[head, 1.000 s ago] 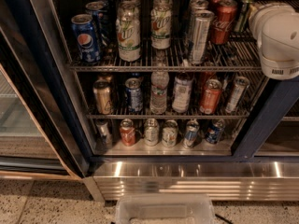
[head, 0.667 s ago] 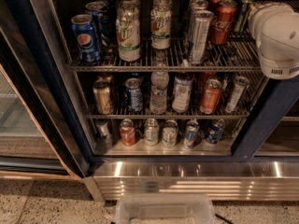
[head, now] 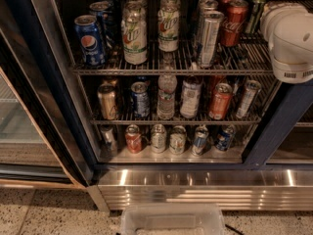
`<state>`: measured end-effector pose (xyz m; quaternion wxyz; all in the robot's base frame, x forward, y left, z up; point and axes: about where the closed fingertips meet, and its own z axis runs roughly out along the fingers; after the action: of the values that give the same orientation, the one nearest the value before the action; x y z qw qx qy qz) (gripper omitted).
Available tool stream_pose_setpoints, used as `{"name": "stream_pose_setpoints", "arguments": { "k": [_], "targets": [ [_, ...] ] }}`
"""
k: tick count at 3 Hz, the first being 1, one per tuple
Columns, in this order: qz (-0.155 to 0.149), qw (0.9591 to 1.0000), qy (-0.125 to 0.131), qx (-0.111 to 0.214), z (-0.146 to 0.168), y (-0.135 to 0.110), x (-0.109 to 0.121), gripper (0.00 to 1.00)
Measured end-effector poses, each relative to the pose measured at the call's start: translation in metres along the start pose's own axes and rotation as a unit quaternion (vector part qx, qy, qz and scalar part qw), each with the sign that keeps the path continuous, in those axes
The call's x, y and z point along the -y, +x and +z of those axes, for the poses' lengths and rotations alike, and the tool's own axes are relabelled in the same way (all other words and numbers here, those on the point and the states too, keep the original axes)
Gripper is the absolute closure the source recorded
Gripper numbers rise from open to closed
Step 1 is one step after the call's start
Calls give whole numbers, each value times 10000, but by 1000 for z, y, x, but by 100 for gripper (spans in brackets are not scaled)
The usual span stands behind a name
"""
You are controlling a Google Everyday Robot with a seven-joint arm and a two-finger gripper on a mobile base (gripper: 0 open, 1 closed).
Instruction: Pick green can from top shelf of fridge
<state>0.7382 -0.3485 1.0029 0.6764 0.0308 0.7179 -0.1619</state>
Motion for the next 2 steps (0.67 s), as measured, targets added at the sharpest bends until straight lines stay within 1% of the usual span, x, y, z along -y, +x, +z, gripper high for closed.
{"name": "stream_pose_setpoints", "arguments": {
  "k": [1,2],
  "targets": [
    [-13,10000,-6,5,3,-1,-3,72],
    [-82,9999,-85,18,11,-2,-14,73]
  ]
}}
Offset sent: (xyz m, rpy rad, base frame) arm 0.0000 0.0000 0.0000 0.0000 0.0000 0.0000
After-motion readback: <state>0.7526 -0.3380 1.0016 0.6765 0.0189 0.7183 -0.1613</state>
